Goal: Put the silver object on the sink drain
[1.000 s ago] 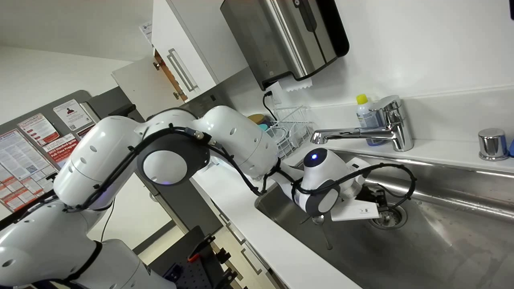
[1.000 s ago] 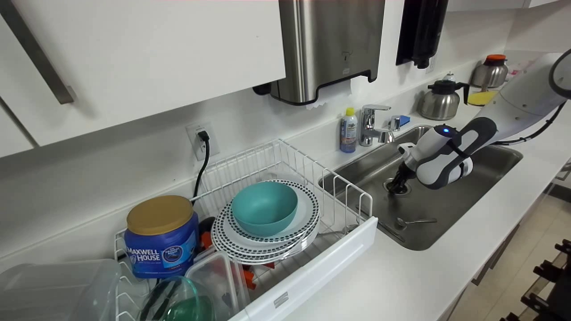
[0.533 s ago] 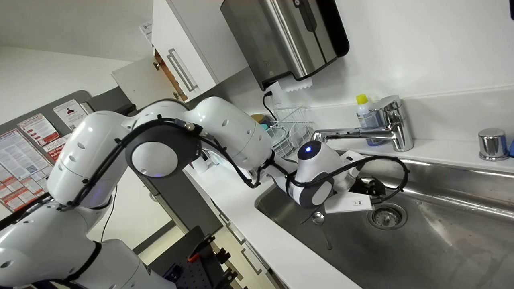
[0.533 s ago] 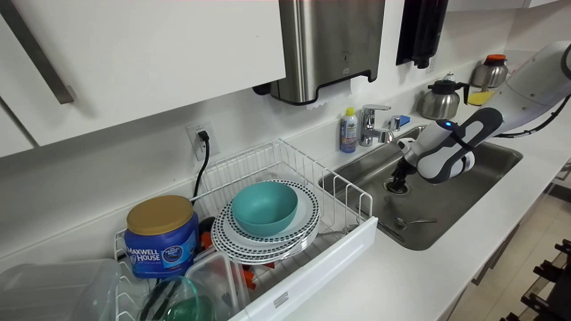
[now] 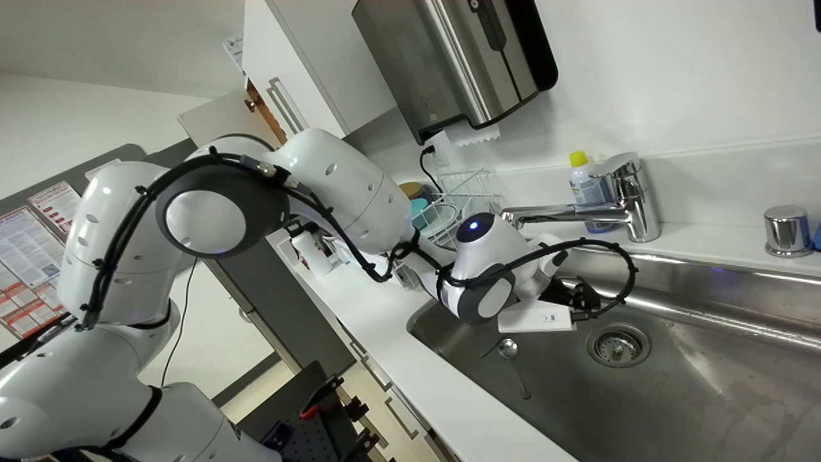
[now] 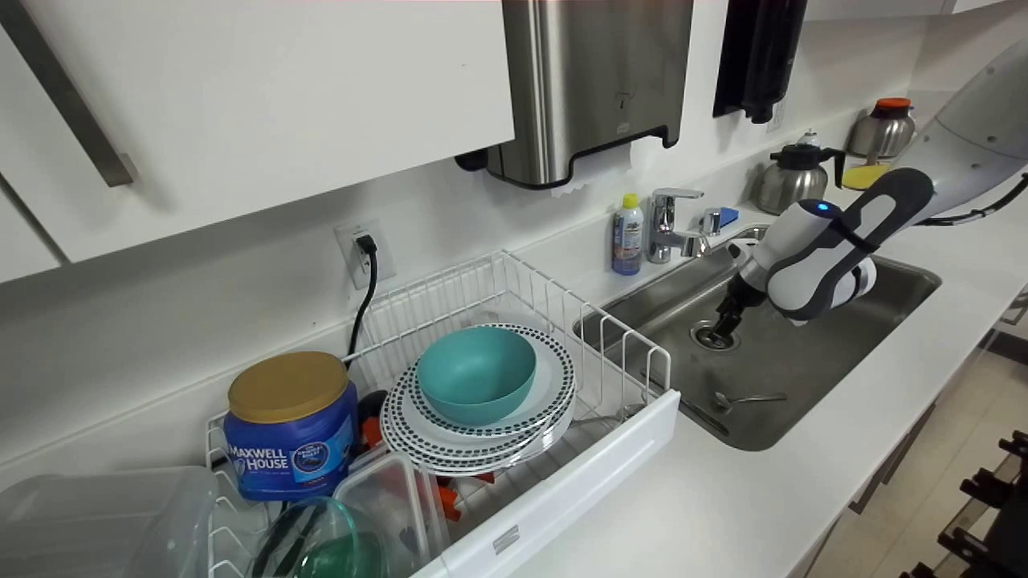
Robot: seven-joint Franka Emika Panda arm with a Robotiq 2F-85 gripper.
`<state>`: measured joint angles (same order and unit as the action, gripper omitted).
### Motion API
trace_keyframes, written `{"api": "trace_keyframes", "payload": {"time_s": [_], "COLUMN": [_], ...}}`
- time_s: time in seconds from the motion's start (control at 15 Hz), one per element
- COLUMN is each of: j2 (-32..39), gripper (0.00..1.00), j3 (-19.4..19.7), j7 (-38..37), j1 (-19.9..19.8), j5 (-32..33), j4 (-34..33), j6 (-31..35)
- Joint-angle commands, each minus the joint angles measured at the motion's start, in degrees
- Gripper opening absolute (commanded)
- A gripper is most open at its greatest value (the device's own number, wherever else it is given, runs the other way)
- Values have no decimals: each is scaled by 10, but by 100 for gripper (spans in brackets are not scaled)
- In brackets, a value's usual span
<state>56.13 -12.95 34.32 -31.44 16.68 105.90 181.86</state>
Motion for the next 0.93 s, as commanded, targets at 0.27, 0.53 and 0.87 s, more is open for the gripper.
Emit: {"api": "trace_keyframes", "payload": {"time_s": [0.27, 0.53, 0.87], "j2": [-110, -149, -187], "gripper": [100, 100, 100], "j3": [48, 61, 73], "j7": [-95, -109, -118], "j1": [22, 31, 44], "j5": [-7, -8, -10], "j4": [117, 163, 200], "j6": [-23, -17, -15]}}
